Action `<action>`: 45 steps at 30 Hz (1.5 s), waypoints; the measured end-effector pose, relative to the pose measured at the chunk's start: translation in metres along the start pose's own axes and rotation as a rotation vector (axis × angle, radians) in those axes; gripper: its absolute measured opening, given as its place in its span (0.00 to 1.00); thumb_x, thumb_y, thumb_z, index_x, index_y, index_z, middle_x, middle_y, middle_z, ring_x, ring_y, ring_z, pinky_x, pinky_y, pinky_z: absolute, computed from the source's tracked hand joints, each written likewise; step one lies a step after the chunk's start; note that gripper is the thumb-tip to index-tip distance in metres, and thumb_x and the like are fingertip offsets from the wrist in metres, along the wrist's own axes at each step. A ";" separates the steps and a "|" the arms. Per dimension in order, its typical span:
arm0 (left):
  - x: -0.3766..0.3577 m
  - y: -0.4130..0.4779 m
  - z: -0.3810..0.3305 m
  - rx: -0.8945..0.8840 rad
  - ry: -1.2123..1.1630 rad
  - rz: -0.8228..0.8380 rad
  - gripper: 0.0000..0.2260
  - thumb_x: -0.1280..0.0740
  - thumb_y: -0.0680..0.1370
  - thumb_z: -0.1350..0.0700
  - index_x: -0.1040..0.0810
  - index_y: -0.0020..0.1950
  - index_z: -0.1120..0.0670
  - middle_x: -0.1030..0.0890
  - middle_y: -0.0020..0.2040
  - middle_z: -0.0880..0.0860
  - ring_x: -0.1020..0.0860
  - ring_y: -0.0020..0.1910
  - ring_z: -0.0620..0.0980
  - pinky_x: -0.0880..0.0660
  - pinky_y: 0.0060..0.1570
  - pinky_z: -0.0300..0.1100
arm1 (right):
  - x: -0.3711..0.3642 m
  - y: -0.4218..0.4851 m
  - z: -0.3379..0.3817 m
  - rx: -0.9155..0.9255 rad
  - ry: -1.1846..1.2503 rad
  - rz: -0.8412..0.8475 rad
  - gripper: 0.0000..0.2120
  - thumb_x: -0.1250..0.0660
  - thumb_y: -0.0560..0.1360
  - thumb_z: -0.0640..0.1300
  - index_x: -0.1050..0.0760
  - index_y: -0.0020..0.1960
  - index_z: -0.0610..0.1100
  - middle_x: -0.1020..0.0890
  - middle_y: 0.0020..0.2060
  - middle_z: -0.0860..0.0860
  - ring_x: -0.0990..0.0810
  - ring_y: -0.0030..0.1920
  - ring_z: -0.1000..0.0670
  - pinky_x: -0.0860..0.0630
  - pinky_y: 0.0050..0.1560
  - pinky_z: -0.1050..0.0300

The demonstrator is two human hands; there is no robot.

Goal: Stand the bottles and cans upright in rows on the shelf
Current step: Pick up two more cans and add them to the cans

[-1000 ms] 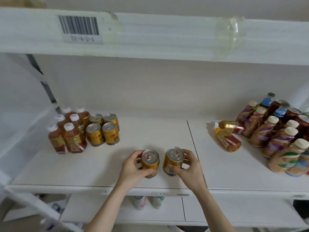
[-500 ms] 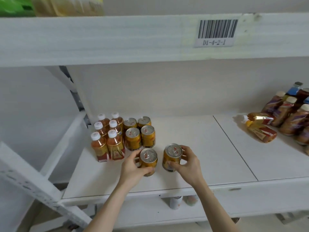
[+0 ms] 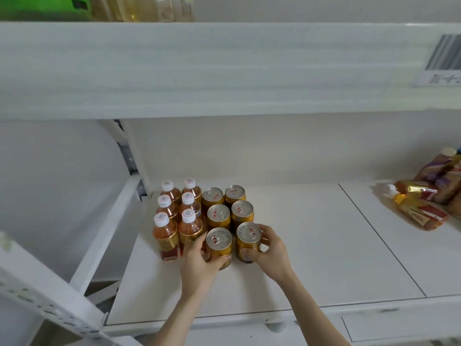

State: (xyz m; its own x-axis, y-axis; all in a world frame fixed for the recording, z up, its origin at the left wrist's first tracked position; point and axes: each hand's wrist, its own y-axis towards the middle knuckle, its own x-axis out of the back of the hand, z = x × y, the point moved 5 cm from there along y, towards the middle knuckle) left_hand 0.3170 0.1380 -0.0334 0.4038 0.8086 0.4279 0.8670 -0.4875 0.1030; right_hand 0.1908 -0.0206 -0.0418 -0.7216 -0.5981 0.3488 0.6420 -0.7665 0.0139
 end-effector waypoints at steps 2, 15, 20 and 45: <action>-0.002 0.002 0.004 0.018 -0.032 -0.048 0.29 0.18 0.57 0.52 0.27 0.53 0.43 0.20 0.48 0.46 0.21 0.45 0.45 0.21 0.46 0.43 | -0.003 0.005 0.000 -0.006 0.006 0.011 0.31 0.21 0.60 0.44 0.29 0.59 0.56 0.19 0.51 0.56 0.20 0.54 0.53 0.26 0.48 0.65; -0.009 0.004 0.017 0.015 -0.063 -0.080 0.25 0.19 0.60 0.54 0.23 0.55 0.49 0.18 0.50 0.46 0.21 0.49 0.44 0.23 0.47 0.38 | -0.006 0.022 -0.001 -0.074 0.017 0.195 0.40 0.22 0.57 0.47 0.31 0.68 0.58 0.19 0.56 0.57 0.22 0.56 0.55 0.25 0.52 0.60; -0.008 0.001 0.009 -0.026 -0.056 -0.076 0.25 0.20 0.63 0.55 0.22 0.57 0.50 0.18 0.51 0.46 0.22 0.48 0.42 0.29 0.45 0.29 | -0.004 0.022 0.001 -0.070 -0.012 0.208 0.34 0.22 0.61 0.44 0.27 0.64 0.57 0.19 0.55 0.56 0.22 0.55 0.54 0.25 0.52 0.60; -0.031 -0.058 -0.055 -0.592 0.607 -0.010 0.29 0.33 0.74 0.45 0.32 0.71 0.56 0.31 0.71 0.59 0.32 0.70 0.59 0.27 0.64 0.53 | 0.090 -0.044 0.009 0.223 -0.776 -0.083 0.36 0.44 0.74 0.64 0.42 0.76 0.47 0.33 0.73 0.45 0.35 0.72 0.44 0.32 0.67 0.47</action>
State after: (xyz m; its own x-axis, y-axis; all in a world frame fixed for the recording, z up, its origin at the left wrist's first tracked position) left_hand 0.2385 0.1231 -0.0029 0.0230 0.5791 0.8149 0.5059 -0.7098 0.4901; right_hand 0.0995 -0.0386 -0.0029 -0.4368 -0.1461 0.8876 0.6900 -0.6875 0.2264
